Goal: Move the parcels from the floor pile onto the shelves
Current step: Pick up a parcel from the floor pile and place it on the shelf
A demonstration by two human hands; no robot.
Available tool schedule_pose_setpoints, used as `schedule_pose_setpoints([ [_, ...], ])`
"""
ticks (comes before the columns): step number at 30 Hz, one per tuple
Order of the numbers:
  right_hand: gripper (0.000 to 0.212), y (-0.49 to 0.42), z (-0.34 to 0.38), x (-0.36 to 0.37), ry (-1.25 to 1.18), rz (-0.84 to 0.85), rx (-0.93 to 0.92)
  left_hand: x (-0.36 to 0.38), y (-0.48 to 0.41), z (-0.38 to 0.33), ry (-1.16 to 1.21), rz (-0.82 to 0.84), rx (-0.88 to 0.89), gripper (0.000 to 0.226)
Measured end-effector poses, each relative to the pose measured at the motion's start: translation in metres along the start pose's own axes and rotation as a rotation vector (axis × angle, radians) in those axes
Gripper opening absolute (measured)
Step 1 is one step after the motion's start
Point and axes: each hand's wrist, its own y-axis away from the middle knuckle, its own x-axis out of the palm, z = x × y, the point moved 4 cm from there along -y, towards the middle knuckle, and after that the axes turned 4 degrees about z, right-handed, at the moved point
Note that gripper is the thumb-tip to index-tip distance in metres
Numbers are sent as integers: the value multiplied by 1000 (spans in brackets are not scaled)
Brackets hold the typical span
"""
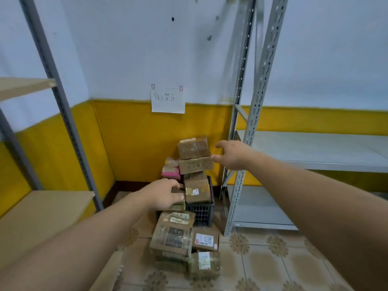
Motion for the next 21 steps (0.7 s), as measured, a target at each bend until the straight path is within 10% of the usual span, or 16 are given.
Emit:
schedule_pose_setpoints([
  [21,61,-255,-48,142,50,413,-199,78,-203,110,247,240,-368,54],
])
